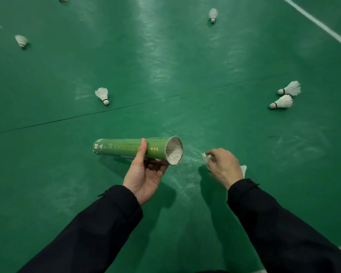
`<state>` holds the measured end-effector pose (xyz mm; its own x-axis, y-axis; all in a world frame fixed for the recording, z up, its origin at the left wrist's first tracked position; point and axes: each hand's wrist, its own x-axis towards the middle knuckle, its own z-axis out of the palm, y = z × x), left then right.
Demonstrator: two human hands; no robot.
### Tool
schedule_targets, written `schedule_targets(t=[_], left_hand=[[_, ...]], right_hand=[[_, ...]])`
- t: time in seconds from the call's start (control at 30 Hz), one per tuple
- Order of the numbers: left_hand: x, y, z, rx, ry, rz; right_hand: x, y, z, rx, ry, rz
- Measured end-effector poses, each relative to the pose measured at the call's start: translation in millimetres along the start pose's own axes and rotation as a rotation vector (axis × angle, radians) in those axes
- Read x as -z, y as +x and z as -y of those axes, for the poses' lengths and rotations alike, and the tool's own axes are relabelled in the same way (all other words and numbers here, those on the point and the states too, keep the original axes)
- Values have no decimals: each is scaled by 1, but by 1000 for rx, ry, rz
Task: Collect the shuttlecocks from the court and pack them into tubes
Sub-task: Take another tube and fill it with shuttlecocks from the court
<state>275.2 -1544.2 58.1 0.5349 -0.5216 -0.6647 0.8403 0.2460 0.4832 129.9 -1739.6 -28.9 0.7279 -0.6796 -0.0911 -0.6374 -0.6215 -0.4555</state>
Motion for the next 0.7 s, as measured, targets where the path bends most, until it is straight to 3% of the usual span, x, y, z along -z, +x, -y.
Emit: schedule_targets(t=[0.1,0.2,0.43,0.57,0.7], left_hand=[[0,1,1,-18,-29,-10],[4,0,-1,-44,-42,-30],[3,-8,-3,-92,-9,4],[-1,-17,-2,-121,74,29],[6,-15,0,-134,109,52]], right_hand=[[42,-27,42,-71,785,-311],[67,-57,77,100,1053,-418],[54,-66,117,285,866,-207],[60,-60,129,296,575,-79],[87,-59,137,334,246,205]])
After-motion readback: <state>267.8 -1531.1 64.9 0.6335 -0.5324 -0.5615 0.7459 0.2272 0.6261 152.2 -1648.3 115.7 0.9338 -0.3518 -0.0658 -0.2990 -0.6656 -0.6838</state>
